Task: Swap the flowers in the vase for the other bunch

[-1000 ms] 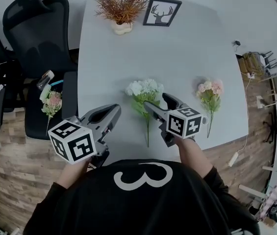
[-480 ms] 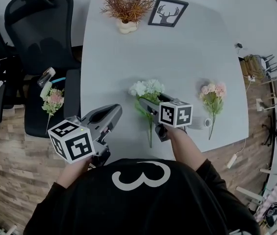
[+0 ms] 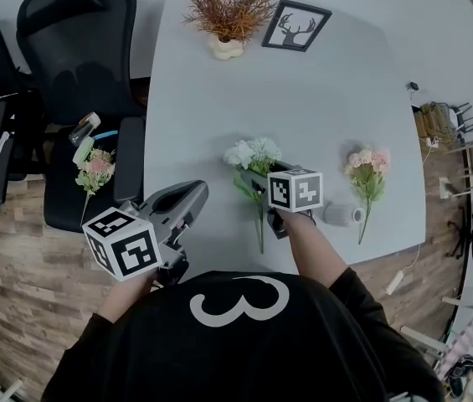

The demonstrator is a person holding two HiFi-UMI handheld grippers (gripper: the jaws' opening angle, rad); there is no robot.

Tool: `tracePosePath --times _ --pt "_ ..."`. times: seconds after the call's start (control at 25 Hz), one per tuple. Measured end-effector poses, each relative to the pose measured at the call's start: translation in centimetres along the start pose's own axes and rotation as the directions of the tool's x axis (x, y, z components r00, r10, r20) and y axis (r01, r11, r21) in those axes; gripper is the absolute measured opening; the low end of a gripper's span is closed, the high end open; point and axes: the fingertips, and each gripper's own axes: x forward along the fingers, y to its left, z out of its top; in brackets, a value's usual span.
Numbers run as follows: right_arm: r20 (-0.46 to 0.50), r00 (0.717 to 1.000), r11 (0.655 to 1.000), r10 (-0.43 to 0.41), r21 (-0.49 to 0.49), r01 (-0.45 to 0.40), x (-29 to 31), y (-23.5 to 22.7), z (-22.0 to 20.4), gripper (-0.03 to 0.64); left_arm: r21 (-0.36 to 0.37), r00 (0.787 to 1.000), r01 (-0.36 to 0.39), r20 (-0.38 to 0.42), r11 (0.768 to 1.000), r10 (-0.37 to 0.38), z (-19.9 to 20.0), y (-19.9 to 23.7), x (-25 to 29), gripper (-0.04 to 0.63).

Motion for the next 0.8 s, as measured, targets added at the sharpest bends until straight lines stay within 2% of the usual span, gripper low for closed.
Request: tracePosePath --times 0.36,0.52,0.8 --pt "-0.025 0.999 0.997 -0.042 -0.061 0.041 0.6 -0.6 -0.5 0.255 0.001 1.0 -0.026 -0.004 1.0 0.026 -0.3 0.2 -0.1 0.011" --pt "-0.024 0.998 0.995 -0.058 -0.081 0.056 0.5 -1.2 -0.5 0.19 0.001 0.999 -0.037 -0.003 0.999 0.037 -0.6 0.1 0.0 0.011" --pt "-0.012 1.0 0.998 -0.01 -0.062 0.009 0.2 -1.2 -0.3 0.14 -0.002 0.997 -0.079 -0.008 0.997 0.079 -1.5 -0.5 -0.3 0.011"
